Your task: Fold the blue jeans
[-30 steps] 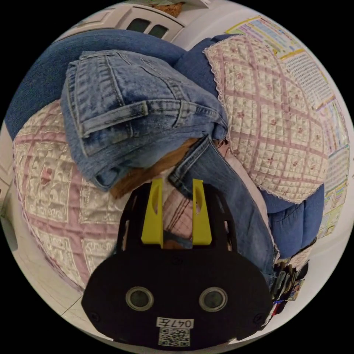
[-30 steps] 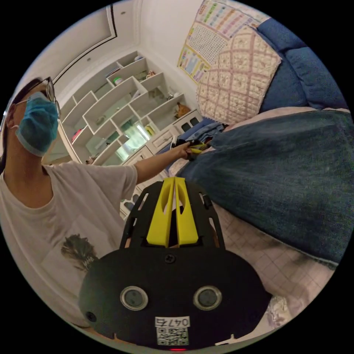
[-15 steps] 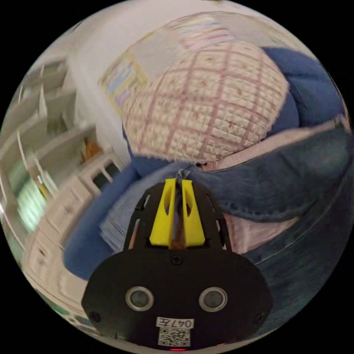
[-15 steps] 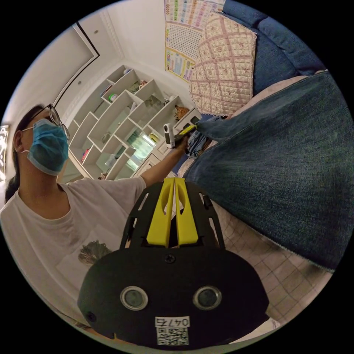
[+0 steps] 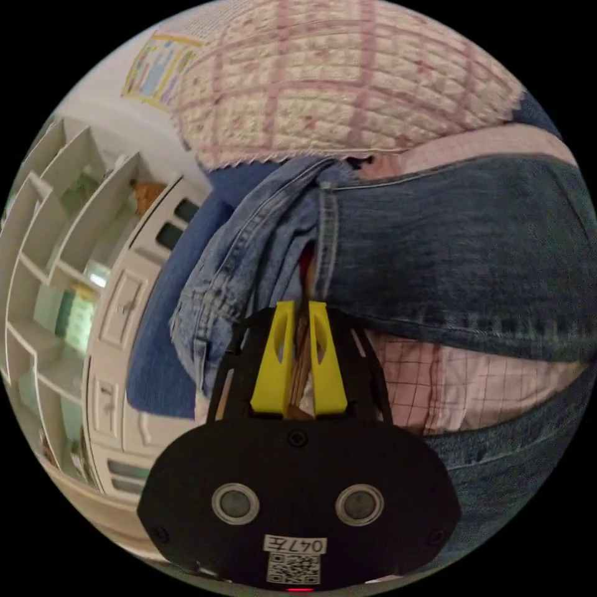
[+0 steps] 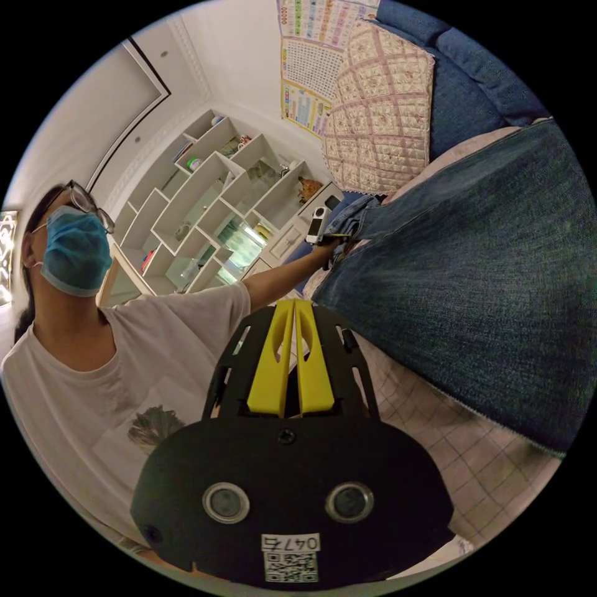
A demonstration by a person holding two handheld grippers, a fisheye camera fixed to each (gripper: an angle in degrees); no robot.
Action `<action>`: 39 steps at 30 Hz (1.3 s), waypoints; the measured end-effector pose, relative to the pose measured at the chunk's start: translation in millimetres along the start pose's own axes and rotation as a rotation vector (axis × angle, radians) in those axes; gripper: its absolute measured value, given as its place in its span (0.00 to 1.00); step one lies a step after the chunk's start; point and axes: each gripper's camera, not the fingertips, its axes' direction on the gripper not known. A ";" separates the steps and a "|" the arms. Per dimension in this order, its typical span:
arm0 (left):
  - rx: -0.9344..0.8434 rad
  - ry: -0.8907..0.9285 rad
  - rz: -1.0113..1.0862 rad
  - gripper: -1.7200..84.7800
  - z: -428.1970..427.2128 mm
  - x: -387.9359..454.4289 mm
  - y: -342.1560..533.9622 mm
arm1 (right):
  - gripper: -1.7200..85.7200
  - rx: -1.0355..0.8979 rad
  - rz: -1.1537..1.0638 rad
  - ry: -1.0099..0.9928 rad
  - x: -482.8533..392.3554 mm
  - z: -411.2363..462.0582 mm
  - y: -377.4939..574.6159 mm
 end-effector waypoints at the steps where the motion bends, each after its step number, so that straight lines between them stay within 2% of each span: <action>1: 0.031 0.109 -0.112 0.11 -8.1 -13.1 12.8 | 0.01 -0.002 -0.003 0.001 -0.2 2.8 0.6; 4: 0.159 0.243 -0.321 0.11 -43.8 -39.8 64.8 | 0.01 0.002 -0.014 0.009 -2.3 8.1 3.1; 6: 0.221 0.252 -0.241 0.10 -76.8 -33.0 102.8 | 0.01 0.005 -0.014 0.020 -3.1 11.6 4.3; 10: 0.155 0.306 0.132 0.04 -145.3 28.4 208.5 | 0.01 -0.006 -0.025 0.035 -5.8 22.0 5.0; 11: 0.148 0.312 0.166 0.03 -153.6 38.0 224.9 | 0.01 -0.007 -0.026 0.036 -6.1 23.3 5.1; 14: 0.162 0.343 0.126 0.01 -190.4 69.6 298.1 | 0.00 0.001 -0.036 0.033 -8.1 26.5 6.8; 16: 0.204 0.454 0.005 0.01 -209.7 82.8 340.0 | 0.00 0.017 -0.038 0.039 -9.6 27.4 8.5; 19: 0.233 0.590 -0.093 0.01 -216.0 104.1 365.1 | 0.00 0.021 -0.046 0.052 -12.6 30.0 10.0; 22: 0.184 0.711 0.070 0.01 -224.5 137.3 359.8 | 0.01 0.035 -0.070 0.059 -17.6 30.9 12.8; 26: 0.234 0.673 0.065 0.01 -244.9 157.4 360.9 | 0.01 0.083 -0.107 0.080 -27.0 26.1 17.3; 29: 0.280 0.709 0.034 0.01 -255.9 166.0 366.9 | 0.01 0.104 -0.131 0.205 -44.1 11.3 12.7; 32: 0.228 0.713 0.062 0.01 -253.9 182.7 373.1 | 0.00 0.099 -0.099 0.546 -58.8 -15.8 2.2; 34: 0.129 0.699 0.100 0.01 -244.1 200.8 381.1 | 0.00 0.093 -0.051 0.845 -58.6 -38.5 -6.2; 36: 0.154 0.715 0.040 0.01 -243.4 202.8 394.8 | 0.01 0.056 -0.010 0.955 -50.8 -47.7 -11.5; 39: 0.155 0.789 -0.056 0.01 -241.1 198.6 414.9 | 0.01 -0.088 0.039 1.004 -29.9 -41.3 -15.9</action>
